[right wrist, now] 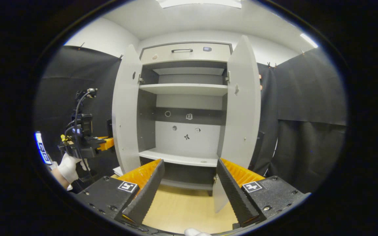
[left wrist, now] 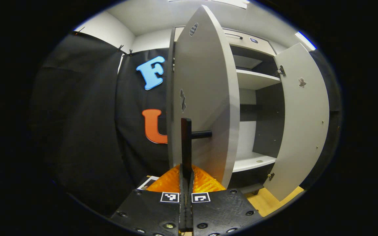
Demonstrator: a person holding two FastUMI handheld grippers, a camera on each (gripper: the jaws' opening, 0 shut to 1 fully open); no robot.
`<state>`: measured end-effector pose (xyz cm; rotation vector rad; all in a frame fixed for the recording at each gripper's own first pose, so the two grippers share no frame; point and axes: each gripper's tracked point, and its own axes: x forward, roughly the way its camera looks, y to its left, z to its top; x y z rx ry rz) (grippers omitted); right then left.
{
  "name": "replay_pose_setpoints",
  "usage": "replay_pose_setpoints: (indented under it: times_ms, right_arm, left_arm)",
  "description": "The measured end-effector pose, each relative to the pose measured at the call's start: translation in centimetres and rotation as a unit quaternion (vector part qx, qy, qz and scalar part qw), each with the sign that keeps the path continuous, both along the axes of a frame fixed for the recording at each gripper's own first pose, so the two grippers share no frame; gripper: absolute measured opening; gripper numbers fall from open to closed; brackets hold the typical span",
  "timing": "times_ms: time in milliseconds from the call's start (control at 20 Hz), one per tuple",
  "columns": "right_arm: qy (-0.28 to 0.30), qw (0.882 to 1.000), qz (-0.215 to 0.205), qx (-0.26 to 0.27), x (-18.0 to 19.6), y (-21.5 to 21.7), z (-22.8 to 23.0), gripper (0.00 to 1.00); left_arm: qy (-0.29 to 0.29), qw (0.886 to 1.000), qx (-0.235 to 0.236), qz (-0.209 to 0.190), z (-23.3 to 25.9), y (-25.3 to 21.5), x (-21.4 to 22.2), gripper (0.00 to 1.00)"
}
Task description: Open the right door of the double-door shoe cabinet with the right hand, and open the left door with the left hand.
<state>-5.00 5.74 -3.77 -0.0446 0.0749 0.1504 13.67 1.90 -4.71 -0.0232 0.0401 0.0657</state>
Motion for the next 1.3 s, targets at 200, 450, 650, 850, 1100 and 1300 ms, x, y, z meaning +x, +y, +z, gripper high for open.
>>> replay_pose_setpoints:
  times_ms: [200, 450, 650, 850, 1100, 1300]
  right_arm:
    - [0.004, 1.0, 0.012, 0.002, 0.2, 1.2, -0.2, 1.0]
    - [0.005, 1.0, 0.016, -0.002, 0.6, 2.2, -0.1, 1.0]
    - [0.006, 1.0, 0.016, -0.002, 0.5, 2.7, -0.2, 1.0]
    - [0.009, 1.0, 0.013, 0.0, 0.6, 2.8, -0.5, 1.0]
    - [0.006, 1.0, 0.011, -0.002, 0.6, 3.3, -0.4, 1.0]
    - [0.009, 1.0, 0.005, 0.0, 0.4, 3.2, -0.6, 1.0]
  left_arm:
    - [-0.003, 1.0, -0.002, 0.024, -0.3, 3.2, -0.3, 0.08]
    - [-0.015, 1.0, -0.016, -0.004, -0.1, 3.4, -0.2, 0.0]
    - [-0.015, 1.0, -0.018, -0.019, -0.2, 3.8, -0.2, 0.0]
    - [-0.015, 0.999, -0.01, -0.032, -0.4, 4.0, -0.2, 0.0]
    - [-0.016, 0.999, -0.001, -0.033, -0.5, 4.1, -0.2, 0.0]
    - [-0.02, 1.0, -0.001, -0.008, -0.5, 5.2, -0.4, 0.06]
